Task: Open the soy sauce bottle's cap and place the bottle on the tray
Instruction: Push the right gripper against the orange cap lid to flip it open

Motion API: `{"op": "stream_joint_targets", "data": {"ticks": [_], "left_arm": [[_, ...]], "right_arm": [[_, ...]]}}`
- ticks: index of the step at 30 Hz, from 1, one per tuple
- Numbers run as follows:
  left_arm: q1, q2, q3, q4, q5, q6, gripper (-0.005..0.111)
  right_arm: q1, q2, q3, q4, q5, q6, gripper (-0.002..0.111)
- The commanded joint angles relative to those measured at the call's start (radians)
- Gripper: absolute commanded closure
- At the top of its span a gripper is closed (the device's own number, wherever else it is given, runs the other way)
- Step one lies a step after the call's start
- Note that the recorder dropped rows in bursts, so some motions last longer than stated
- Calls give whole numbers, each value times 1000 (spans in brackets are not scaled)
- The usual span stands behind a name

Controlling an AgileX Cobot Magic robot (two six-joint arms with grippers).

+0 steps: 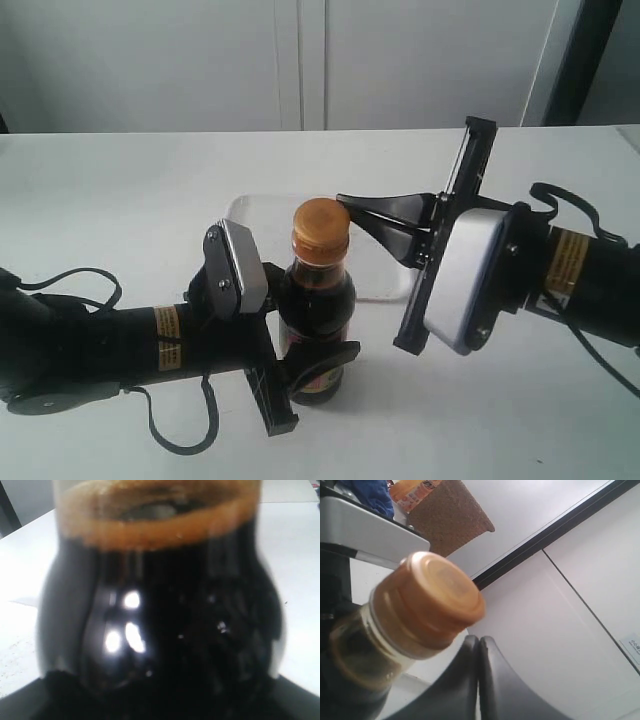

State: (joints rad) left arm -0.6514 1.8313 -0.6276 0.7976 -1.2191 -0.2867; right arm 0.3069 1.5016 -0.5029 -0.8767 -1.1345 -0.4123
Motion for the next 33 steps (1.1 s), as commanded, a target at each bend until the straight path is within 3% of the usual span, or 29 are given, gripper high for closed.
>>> {"op": "stream_joint_targets", "data": {"ticks": [1,33], "left_arm": [[1,-5,-3,13,-2,-13,107],[1,-5,-3,11,-2,-13,107]], "right_arm": [[20,1,0,13,-10,-12,108],[24,1,4,-45,-87,30,108]]}}
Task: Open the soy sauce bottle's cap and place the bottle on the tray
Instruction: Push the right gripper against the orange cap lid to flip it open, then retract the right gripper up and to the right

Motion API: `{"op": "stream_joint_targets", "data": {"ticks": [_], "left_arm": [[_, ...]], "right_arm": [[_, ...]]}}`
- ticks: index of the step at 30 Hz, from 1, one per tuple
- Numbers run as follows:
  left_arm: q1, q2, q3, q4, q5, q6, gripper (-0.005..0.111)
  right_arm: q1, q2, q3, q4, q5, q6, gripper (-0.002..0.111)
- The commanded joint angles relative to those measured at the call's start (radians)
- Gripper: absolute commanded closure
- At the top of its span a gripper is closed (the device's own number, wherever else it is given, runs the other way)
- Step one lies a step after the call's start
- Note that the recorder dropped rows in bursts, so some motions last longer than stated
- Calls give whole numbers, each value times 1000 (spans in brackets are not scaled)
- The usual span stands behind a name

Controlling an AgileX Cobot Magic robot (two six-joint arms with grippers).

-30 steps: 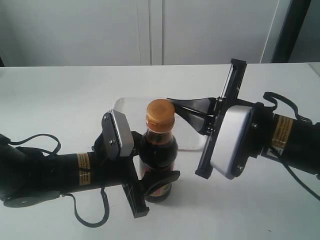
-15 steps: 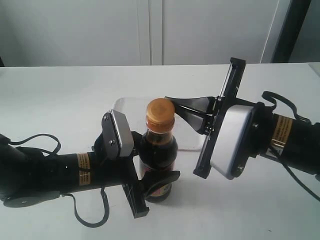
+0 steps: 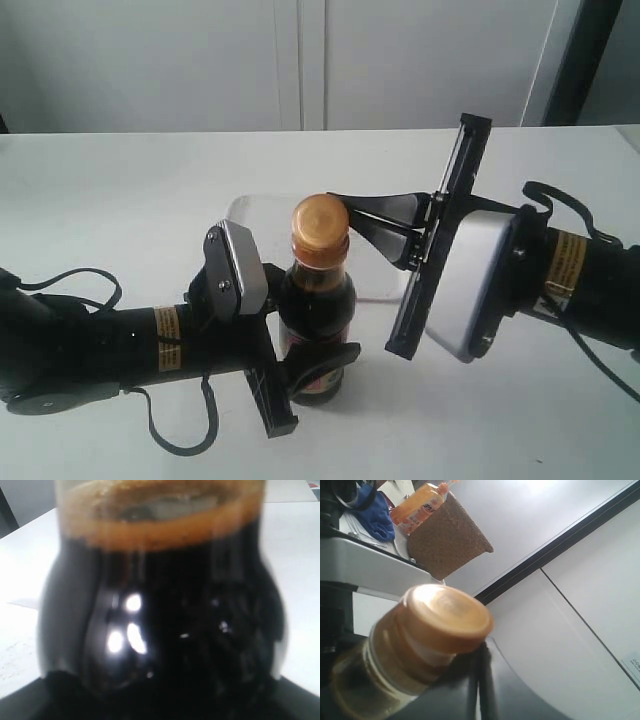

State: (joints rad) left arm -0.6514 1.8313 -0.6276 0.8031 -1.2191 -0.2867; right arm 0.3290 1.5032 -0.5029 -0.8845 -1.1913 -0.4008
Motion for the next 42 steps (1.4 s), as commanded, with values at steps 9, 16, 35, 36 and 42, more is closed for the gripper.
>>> {"op": "stream_joint_targets", "data": {"ticks": [9,16,35,36,42], "left_arm": [[1,-5,-3,-3,-2,-13,107],[1,-5,-3,-3,-2,-13,107],[1,-5,-3,-10,-2,-13,107],[1,-5,-3,-10,-2,-13,107],[1,-5,-3,-36,-2,-13,107]], "right_arm": [[2,-99,4,-97,-30,96,108],[2,-176,4,-159,-30,231,108],[2,-185,-49,228,50,714,108],[2,-185,-67,232,105,744,108],[2,-185,-221,216,498,850,108]]}}
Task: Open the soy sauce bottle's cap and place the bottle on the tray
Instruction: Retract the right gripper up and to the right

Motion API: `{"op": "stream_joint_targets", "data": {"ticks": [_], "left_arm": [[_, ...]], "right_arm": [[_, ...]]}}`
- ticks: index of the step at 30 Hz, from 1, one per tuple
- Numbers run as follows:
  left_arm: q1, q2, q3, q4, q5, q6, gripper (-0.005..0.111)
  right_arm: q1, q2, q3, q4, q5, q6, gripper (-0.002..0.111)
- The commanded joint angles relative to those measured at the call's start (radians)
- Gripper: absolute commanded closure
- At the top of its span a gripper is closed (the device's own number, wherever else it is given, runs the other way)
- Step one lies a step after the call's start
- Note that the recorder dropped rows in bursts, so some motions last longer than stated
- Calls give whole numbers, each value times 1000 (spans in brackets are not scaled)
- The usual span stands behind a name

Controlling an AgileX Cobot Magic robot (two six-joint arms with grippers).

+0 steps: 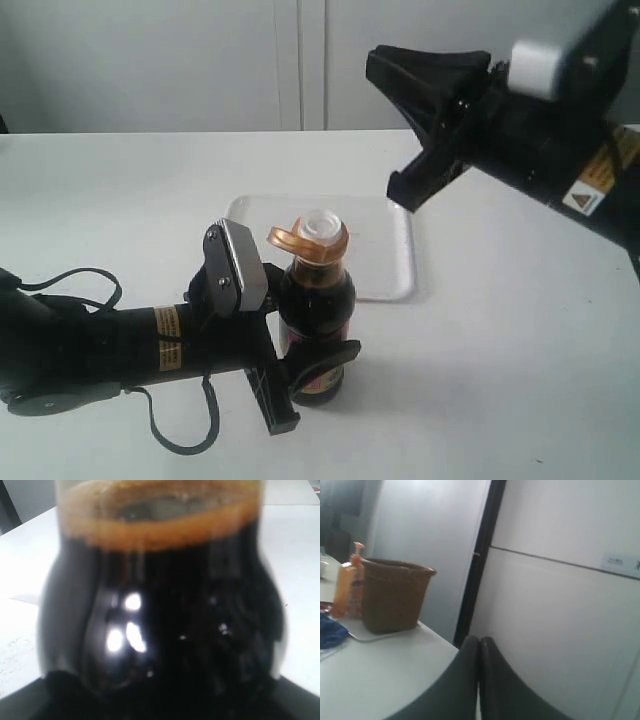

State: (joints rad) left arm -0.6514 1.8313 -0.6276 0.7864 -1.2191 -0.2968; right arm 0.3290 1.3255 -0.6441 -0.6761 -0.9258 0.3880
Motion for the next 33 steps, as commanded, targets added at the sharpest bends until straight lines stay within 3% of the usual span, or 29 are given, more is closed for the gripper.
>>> {"op": "stream_joint_targets", "data": {"ticks": [1,14,22,26,33], "left_arm": [[1,-5,-3,-23,-2,2,107],[1,-5,-3,-23,-2,5,107],[1,-5,-3,-23,-2,5,107],[1,-5,-3,-23,-2,5,107],[1,-5,-3,-54,-2,4,107]], "right_arm": [[2,-7,-100,8,278,62,108],[2,-7,-249,3,926,76,108],[2,-7,-266,2,1372,-18,108],[2,-7,-263,165,1532,-99,108],[2,-7,-263,720,1527,-681,108]]}}
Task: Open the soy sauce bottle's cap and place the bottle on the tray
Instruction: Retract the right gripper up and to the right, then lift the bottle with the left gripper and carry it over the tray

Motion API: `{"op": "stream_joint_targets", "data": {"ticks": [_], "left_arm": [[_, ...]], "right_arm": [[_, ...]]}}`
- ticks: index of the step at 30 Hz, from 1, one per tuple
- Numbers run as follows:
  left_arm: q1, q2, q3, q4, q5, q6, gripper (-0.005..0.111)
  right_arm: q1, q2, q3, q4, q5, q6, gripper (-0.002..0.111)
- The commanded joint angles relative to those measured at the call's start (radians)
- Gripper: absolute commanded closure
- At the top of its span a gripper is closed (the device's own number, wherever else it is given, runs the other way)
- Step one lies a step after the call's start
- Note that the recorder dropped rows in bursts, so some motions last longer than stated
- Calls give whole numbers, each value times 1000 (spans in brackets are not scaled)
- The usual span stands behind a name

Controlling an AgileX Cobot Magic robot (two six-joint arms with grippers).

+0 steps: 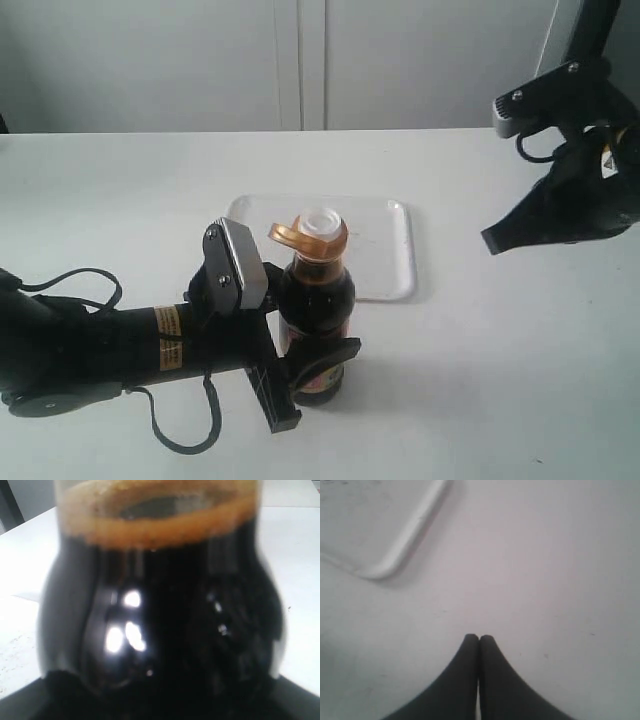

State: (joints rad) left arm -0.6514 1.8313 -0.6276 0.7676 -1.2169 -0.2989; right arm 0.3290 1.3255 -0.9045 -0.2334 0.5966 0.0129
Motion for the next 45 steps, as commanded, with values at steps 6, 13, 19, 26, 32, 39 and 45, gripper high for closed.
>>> {"op": "stream_joint_targets", "data": {"ticks": [6,13,19,26,32,39,45], "left_arm": [[1,-9,-3,-69,-4,7,107],[1,-43,-3,-131,-4,1,107],[1,-74,-3,-162,-4,-15,107],[1,-133,-47,-164,-4,-38,107],[1,-133,-119,-215,-4,-40,107],[1,-127,-233,-281,79,-13,107],[3,-109,-307,-323,194,15,107]], "right_arm": [[2,-7,30,381,-55,-413,108],[-21,4,57,378,-123,-411,108],[-54,83,57,378,-197,-411,108],[-155,187,57,380,-246,-401,108],[-167,212,57,382,-271,-401,108],[-169,255,57,386,-317,-401,108],[-169,255,57,391,-338,-401,108]]}}
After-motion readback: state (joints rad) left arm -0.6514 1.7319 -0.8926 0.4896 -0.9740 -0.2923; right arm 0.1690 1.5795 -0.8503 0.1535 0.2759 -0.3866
